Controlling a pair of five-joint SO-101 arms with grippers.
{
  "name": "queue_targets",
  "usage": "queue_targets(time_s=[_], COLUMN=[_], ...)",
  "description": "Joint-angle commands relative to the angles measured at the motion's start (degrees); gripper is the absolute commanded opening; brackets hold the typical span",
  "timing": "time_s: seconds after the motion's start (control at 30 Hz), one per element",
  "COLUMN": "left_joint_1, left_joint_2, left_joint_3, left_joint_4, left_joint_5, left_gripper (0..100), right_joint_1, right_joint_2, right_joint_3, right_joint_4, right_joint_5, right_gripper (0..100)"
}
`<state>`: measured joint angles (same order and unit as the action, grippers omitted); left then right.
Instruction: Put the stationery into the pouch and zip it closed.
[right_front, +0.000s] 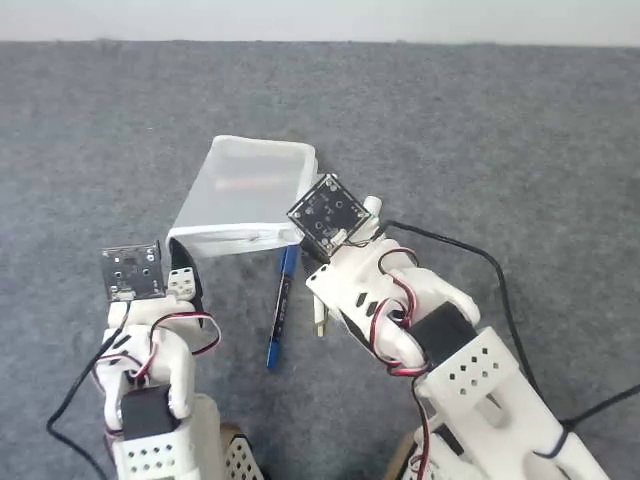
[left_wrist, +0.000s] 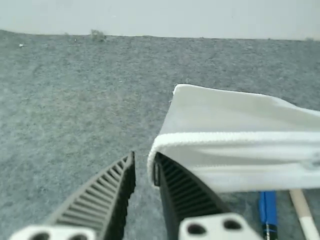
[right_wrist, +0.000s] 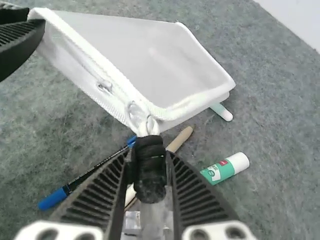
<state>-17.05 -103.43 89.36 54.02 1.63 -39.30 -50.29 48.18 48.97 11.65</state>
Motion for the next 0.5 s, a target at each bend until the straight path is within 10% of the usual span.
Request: queue_targets(time_s=[0.0, 0.47], left_joint_1=[-1.7, -1.8], left_joint_2=[-1.1, -1.1], left_joint_3=[-3.4, -3.3], left_joint_4=[0.0, 0.0], left_joint_5=[-0.5, -0.5], left_gripper=[5, 5], right_joint_1=[2.7, 6.8], right_joint_2=[-2.6, -2.6], right_joint_3=[-1.8, -2.8], right_joint_4=[-1.0, -0.7], right_joint_5=[-1.2, -5.0], right_gripper=[0.7, 0.7])
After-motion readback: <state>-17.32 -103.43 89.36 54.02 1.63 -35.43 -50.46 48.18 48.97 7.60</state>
